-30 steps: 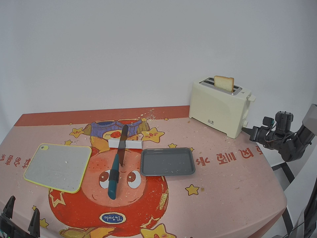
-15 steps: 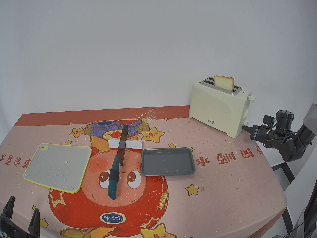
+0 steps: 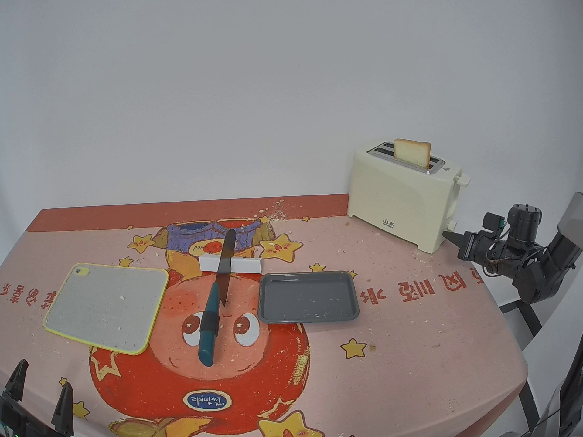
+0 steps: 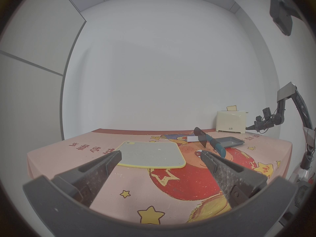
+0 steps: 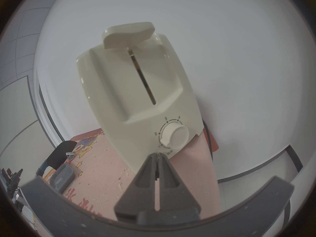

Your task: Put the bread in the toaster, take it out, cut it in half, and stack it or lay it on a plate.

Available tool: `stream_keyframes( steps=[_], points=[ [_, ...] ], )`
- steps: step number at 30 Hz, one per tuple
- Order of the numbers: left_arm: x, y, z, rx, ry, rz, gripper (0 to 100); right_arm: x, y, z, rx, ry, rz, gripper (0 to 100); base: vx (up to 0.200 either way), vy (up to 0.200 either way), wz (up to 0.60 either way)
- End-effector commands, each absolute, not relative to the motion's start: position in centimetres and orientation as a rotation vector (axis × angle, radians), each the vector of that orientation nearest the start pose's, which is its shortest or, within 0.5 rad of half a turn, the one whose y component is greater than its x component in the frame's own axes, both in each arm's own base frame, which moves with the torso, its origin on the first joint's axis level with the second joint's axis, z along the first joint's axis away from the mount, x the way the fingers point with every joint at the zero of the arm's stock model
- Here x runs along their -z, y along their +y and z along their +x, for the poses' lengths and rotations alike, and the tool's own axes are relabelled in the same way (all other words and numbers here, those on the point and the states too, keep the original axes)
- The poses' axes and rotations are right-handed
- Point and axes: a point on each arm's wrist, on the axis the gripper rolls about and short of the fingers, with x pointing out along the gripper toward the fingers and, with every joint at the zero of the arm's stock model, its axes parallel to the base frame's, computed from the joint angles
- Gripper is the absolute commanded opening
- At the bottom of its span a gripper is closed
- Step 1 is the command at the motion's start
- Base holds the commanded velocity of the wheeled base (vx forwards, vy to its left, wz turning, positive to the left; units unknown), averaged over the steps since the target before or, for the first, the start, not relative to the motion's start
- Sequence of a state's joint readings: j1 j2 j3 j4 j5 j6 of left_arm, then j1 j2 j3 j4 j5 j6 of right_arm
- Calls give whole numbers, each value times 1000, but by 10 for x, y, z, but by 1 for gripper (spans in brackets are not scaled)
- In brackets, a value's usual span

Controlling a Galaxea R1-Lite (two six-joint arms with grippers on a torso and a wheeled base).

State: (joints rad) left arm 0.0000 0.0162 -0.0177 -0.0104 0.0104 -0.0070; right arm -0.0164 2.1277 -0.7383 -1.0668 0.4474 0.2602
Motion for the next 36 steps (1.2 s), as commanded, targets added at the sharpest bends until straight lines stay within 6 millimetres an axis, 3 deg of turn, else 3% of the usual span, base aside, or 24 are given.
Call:
stream_keyframes(
  steps=[1, 5, 16, 20, 36],
  points=[
    [-77, 0, -23, -11, -11, -8, 100, -95, 3, 348, -398, 293, 312, 0, 0, 0, 0],
    [-77, 0, -23, -11, -11, -8, 100, -121, 1, 338, -402, 221, 297, 0, 0, 0, 0],
    [-77, 0, -23, -11, -11, -8, 100, -152, -2, 330, -405, 119, 276, 0, 0, 0, 0],
    [-77, 0, -23, -11, -11, -8, 100, -160, -2, 335, -405, 85, 270, 0, 0, 0, 0],
    [-77, 0, -23, -11, -11, -8, 100, -141, -4, 364, -320, 101, 285, 0, 0, 0, 0]
  ],
)
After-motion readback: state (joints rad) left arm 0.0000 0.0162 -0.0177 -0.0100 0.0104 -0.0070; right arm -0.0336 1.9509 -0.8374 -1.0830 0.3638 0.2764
